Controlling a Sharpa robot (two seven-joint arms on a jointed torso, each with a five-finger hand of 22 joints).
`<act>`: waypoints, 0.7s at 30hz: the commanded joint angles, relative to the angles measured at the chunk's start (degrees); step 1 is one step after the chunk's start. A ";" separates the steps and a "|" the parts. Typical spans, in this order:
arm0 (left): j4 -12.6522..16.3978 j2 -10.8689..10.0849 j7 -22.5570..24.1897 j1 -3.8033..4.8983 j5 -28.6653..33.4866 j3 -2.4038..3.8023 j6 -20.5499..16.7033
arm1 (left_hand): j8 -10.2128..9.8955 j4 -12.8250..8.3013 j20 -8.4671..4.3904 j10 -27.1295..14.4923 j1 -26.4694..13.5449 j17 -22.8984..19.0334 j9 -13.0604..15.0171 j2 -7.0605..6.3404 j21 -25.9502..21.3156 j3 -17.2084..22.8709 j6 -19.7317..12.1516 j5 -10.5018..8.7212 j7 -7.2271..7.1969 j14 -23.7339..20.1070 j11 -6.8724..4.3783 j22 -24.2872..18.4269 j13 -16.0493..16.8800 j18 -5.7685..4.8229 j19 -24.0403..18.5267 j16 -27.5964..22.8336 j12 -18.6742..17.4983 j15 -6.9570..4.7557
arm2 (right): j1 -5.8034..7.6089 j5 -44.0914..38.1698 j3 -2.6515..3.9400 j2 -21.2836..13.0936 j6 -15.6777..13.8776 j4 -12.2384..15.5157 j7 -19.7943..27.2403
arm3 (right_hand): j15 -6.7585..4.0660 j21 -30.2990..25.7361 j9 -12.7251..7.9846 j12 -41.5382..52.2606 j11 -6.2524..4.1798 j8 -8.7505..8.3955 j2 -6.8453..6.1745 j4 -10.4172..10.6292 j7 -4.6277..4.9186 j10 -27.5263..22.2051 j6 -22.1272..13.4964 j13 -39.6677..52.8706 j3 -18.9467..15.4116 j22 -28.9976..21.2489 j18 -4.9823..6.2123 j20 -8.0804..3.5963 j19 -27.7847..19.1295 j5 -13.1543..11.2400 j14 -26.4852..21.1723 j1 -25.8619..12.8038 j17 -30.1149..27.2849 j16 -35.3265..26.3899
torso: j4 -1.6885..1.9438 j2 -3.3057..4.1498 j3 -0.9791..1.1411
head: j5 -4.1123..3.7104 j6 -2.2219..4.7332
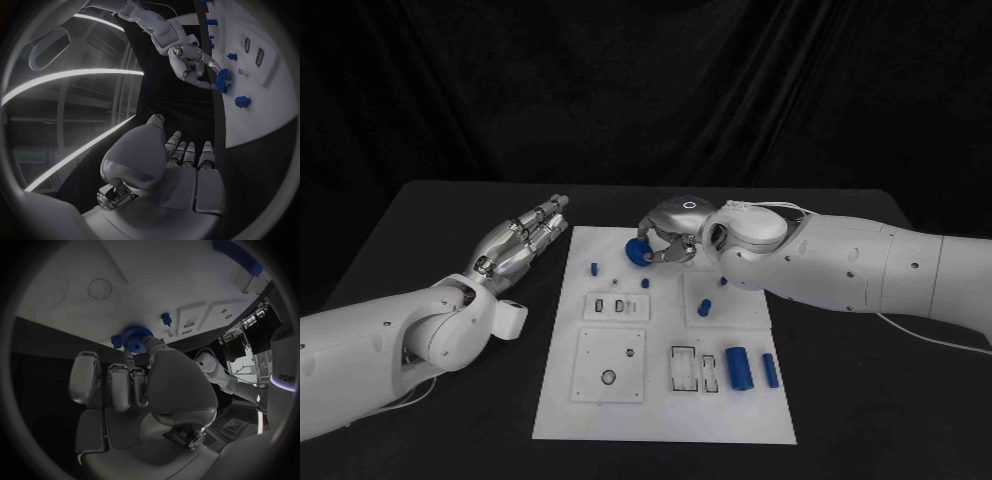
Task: Assemble the parts on the task board
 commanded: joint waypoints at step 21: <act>-0.49 0.52 0.20 0.04 -0.04 0.05 1.16 | 0.36 -0.07 0.37 0.02 0.65 -0.08 0.08 0.11 -0.33 0.30 0.09 0.30 0.51 -0.02 0.48 -0.07 0.05 0.92 -0.06 -0.38 0.16 0.61 | -0.38 -0.24 -0.17 0.62 1.47 -0.14 -1.27 | -0.61 -3.93 -0.93 -2.48 -1.08 -13.25 0.43 0.24 -2.52 3.09 -28.58 12.06 -1.27 6.89 0.11 -0.32 -1.24 -8.10 3.86 -1.32 8.93 -1.99 | -0.03 -0.06 0.02 | 0.05 -0.17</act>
